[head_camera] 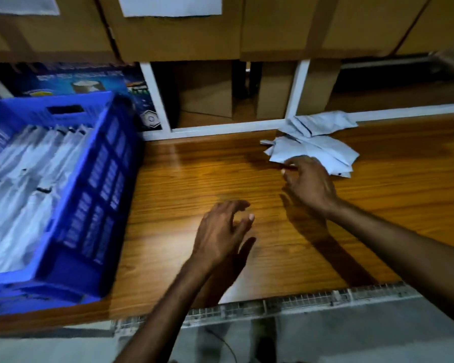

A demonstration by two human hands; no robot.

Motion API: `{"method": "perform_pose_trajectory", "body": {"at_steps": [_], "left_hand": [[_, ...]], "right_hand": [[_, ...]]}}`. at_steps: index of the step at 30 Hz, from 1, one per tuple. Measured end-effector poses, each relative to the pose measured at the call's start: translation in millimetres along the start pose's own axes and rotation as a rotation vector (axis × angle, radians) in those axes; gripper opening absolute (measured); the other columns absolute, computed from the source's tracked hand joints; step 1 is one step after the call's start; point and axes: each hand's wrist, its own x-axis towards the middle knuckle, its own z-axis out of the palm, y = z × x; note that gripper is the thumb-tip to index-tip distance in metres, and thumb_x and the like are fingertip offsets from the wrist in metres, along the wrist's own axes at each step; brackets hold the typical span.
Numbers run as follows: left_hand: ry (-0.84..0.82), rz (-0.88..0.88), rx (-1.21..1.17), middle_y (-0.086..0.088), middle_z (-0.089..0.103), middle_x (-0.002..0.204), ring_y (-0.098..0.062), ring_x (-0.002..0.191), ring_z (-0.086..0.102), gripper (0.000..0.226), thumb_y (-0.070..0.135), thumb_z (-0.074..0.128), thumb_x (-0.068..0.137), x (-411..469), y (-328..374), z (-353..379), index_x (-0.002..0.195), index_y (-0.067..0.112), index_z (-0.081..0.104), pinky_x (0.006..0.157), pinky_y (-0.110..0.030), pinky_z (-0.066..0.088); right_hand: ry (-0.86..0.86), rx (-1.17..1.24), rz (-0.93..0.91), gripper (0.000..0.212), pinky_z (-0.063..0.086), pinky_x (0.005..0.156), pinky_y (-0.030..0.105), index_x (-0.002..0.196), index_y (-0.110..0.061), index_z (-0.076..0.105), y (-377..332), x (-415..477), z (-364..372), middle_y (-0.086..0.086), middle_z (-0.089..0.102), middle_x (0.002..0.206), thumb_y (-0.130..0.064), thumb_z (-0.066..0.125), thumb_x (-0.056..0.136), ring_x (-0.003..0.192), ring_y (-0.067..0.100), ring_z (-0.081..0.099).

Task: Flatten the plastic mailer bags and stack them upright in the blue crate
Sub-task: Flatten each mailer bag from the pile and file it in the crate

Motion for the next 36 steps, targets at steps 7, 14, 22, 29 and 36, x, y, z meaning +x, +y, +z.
{"method": "perform_pose_trajectory", "body": {"at_steps": [7, 14, 22, 29, 36], "left_hand": [[-0.314, 0.040, 0.215, 0.003, 0.020, 0.170, -0.021, 0.158, 0.010, 0.076, 0.073, 0.032, 0.099, 70.7, 5.6, 97.6, 0.161, 0.030, 0.026, 0.125, -0.046, 0.017], [-0.172, -0.003, 0.308, 0.014, 0.008, 0.171, -0.009, 0.158, -0.002, 0.074, 0.076, 0.021, 0.101, 89.9, 13.1, 127.3, 0.163, 0.036, 0.016, 0.126, -0.038, 0.003], [-0.152, -0.020, 0.300, 0.019, 0.013, 0.170, -0.003, 0.156, -0.001, 0.072, 0.077, 0.027, 0.100, 91.2, 13.5, 127.6, 0.161, 0.039, 0.023, 0.123, -0.034, 0.006], [-0.160, -0.019, 0.296, 0.020, 0.012, 0.169, -0.003, 0.156, -0.001, 0.073, 0.077, 0.026, 0.099, 90.8, 15.5, 125.4, 0.161, 0.039, 0.022, 0.122, -0.034, 0.005], [-0.106, 0.012, 0.154, 0.012, 0.036, 0.163, -0.008, 0.153, 0.021, 0.054, 0.058, 0.040, 0.105, 74.8, 6.4, 111.4, 0.152, 0.031, 0.047, 0.123, -0.043, 0.023]], "right_hand": [[0.186, -0.059, 0.208, 0.051, 0.044, 0.098, 0.046, 0.128, -0.011, 0.060, 82.1, 100.4, -12.4, 0.017, 0.061, 0.129, -0.052, 0.053, 0.097, 0.122, 0.038, 0.054], [-0.041, -0.057, 0.356, 0.095, 0.017, 0.123, 0.051, 0.158, -0.008, 0.022, 137.7, 189.6, 13.7, 0.021, 0.020, 0.164, -0.076, 0.031, 0.093, 0.153, 0.037, 0.016], [-0.244, -0.249, 0.307, 0.052, 0.022, 0.116, 0.058, 0.149, -0.025, 0.041, 156.6, 230.6, 37.4, 0.013, 0.035, 0.155, -0.050, 0.038, 0.103, 0.144, 0.037, 0.029], [0.261, -0.376, 0.097, 0.024, 0.038, 0.092, 0.050, 0.120, -0.009, 0.055, 141.2, 204.4, -6.8, 0.020, 0.061, 0.115, -0.022, 0.044, 0.103, 0.113, 0.040, 0.052], [0.469, -0.061, -0.170, 0.029, 0.030, 0.067, 0.040, 0.085, -0.018, 0.046, 42.8, 87.7, -39.4, 0.007, 0.052, 0.075, -0.029, 0.034, 0.110, 0.072, 0.031, 0.050]]}}
